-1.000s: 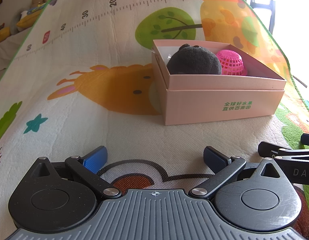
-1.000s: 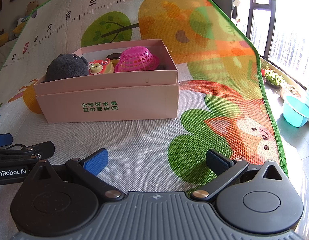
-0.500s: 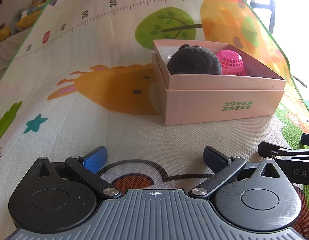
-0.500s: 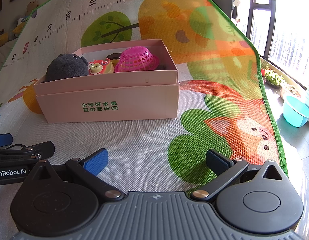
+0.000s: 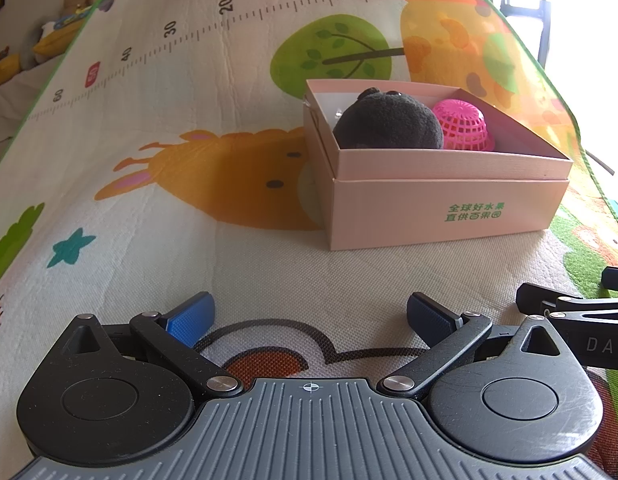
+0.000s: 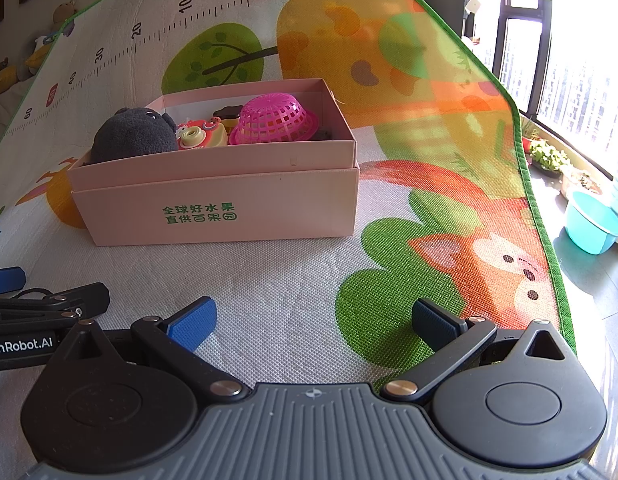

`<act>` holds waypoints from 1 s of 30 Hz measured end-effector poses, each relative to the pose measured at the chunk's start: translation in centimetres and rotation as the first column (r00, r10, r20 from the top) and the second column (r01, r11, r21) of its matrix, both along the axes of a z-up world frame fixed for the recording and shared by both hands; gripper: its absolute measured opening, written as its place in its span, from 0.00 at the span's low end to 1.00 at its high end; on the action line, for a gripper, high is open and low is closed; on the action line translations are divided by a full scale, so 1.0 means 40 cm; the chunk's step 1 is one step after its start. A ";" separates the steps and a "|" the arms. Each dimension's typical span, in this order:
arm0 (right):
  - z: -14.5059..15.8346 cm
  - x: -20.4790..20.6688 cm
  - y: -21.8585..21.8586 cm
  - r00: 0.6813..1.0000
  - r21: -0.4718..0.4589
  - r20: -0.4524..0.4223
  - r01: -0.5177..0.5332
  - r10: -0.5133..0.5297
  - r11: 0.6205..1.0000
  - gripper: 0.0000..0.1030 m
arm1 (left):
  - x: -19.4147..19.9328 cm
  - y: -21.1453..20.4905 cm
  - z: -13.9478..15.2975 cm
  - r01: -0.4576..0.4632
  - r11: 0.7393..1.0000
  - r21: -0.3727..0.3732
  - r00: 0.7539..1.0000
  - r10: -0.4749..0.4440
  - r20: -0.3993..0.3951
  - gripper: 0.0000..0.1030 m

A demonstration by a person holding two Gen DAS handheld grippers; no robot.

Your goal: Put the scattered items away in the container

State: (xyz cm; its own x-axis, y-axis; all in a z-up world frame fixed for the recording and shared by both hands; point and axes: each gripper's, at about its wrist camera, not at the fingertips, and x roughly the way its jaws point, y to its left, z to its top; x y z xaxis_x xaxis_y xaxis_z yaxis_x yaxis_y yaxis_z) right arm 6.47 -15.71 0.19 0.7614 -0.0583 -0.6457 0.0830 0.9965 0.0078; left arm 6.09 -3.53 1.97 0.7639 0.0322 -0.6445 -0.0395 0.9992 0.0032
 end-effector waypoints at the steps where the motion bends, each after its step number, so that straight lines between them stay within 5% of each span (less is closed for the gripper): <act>1: 0.000 0.000 0.000 1.000 0.000 0.000 0.000 0.000 1.000 1.00 | 0.000 0.000 0.000 0.000 1.000 0.000 1.000 0.000 0.000 1.00; 30: 0.002 -0.001 0.000 1.000 0.000 0.000 0.000 0.000 1.000 1.00 | 0.013 0.006 0.009 0.036 0.999 -0.010 0.998 -0.036 -0.052 1.00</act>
